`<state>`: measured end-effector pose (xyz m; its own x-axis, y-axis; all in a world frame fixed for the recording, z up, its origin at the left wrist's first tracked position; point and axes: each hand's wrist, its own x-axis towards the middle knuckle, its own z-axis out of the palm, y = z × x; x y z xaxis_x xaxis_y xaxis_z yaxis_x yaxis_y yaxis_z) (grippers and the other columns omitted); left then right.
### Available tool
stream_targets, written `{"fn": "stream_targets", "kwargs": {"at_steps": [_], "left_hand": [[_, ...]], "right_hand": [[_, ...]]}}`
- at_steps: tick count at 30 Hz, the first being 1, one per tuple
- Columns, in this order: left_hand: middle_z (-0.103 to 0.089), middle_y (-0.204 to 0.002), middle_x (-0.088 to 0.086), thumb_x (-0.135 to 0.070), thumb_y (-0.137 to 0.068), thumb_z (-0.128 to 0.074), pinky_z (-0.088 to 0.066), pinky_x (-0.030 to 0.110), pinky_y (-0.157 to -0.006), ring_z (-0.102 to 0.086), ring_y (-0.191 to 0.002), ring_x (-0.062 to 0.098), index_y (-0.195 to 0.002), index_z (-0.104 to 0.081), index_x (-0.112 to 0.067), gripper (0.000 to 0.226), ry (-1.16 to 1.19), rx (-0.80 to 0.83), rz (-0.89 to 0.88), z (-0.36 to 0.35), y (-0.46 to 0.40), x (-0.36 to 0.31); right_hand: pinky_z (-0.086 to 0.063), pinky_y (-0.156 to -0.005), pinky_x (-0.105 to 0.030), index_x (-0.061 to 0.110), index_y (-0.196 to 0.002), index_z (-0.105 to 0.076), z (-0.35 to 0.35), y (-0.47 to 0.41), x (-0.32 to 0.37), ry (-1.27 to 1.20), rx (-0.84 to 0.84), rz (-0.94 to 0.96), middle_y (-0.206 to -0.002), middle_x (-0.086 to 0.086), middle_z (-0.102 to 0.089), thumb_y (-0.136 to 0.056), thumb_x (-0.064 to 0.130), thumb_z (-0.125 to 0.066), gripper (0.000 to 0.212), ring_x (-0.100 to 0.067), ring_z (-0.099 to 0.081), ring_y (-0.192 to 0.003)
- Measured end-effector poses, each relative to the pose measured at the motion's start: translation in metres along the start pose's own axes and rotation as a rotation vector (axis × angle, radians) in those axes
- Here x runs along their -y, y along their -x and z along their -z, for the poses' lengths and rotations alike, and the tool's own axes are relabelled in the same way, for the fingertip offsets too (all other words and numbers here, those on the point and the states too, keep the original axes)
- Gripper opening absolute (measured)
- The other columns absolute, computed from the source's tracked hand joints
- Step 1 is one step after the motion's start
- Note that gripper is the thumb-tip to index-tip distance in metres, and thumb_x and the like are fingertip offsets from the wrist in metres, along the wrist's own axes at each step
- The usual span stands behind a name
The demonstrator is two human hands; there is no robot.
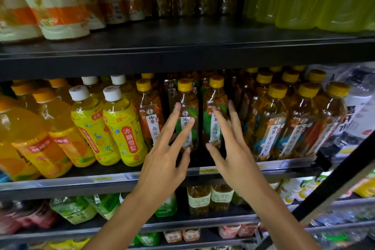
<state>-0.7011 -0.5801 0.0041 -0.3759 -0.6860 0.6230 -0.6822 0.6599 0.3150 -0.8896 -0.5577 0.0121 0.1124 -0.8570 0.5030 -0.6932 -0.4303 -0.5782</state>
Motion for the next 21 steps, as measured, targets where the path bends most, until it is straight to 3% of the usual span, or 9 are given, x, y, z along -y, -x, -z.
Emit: {"fn": "stream_targets", "kwargs": {"at_steps": [3,6,9,12,15,19,21], "left_hand": [[0.003,-0.172,-0.003,-0.015,-0.098,-0.063,-0.035,-0.007,-0.068,-0.047,-0.143,0.027,-0.160,-0.026,-0.023,0.073,0.015,0.018,-0.004,-0.004,-0.004,-0.002],[0.006,-0.171,-0.005,-0.018,-0.098,-0.063,-0.036,-0.005,-0.061,-0.048,-0.141,0.028,-0.161,-0.024,-0.024,0.074,0.033,0.035,0.002,-0.007,-0.008,0.001],[0.011,-0.171,-0.005,-0.017,-0.097,-0.064,-0.040,-0.005,-0.068,-0.031,-0.152,0.024,-0.161,-0.023,-0.025,0.077,0.032,0.067,-0.015,-0.007,-0.012,0.006],[0.016,-0.170,-0.001,-0.014,-0.096,-0.066,-0.048,0.018,-0.102,-0.017,-0.157,0.022,-0.159,-0.031,-0.023,0.073,0.010,0.122,-0.052,-0.006,-0.014,0.010],[0.013,-0.171,-0.001,-0.020,-0.096,-0.067,-0.049,0.036,-0.108,-0.003,-0.158,0.022,-0.159,-0.030,-0.021,0.073,-0.078,0.144,-0.022,0.000,-0.011,0.008],[0.000,-0.172,-0.002,-0.030,-0.097,-0.065,-0.027,0.050,-0.123,0.004,-0.158,0.025,-0.161,-0.024,-0.022,0.076,-0.273,0.194,-0.031,0.016,0.012,0.002],[-0.007,-0.171,-0.002,-0.032,-0.098,-0.064,-0.025,0.051,-0.123,-0.001,-0.158,0.026,-0.160,-0.027,-0.022,0.074,-0.358,0.212,-0.016,0.030,0.030,0.000]], "right_hand": [[-0.018,-0.091,0.013,0.036,-0.159,-0.017,-0.002,-0.004,-0.003,-0.024,-0.010,0.008,-0.167,0.017,0.013,-0.096,0.011,-0.066,0.084,0.032,0.000,-0.135],[-0.016,-0.093,0.013,0.038,-0.158,-0.018,-0.005,-0.007,-0.005,-0.011,-0.007,0.018,-0.167,0.018,0.014,-0.095,0.011,-0.067,0.084,0.024,0.005,-0.142],[-0.016,-0.094,0.012,0.038,-0.157,-0.022,-0.005,-0.012,-0.008,-0.015,0.002,0.012,-0.166,0.020,0.013,-0.094,0.012,-0.068,0.082,0.021,0.004,-0.143],[-0.013,-0.102,0.005,0.042,-0.157,-0.020,-0.004,-0.015,-0.010,-0.020,0.024,0.007,-0.164,0.025,0.017,-0.094,0.017,-0.069,0.083,0.018,0.006,-0.145],[-0.011,-0.103,0.004,0.039,-0.159,-0.014,-0.001,-0.008,-0.006,-0.001,0.053,0.023,-0.164,0.021,0.022,-0.094,0.023,-0.069,0.087,0.013,0.010,-0.147],[-0.020,-0.122,-0.033,0.029,-0.160,-0.018,0.007,0.013,-0.003,0.102,0.081,0.134,-0.168,0.012,0.012,-0.096,0.027,-0.067,0.081,-0.011,0.004,-0.156],[-0.019,-0.123,-0.040,0.028,-0.160,-0.021,0.009,0.018,0.001,0.126,0.163,0.242,-0.169,0.014,0.002,-0.098,0.031,-0.062,0.074,-0.010,0.000,-0.156]]}}
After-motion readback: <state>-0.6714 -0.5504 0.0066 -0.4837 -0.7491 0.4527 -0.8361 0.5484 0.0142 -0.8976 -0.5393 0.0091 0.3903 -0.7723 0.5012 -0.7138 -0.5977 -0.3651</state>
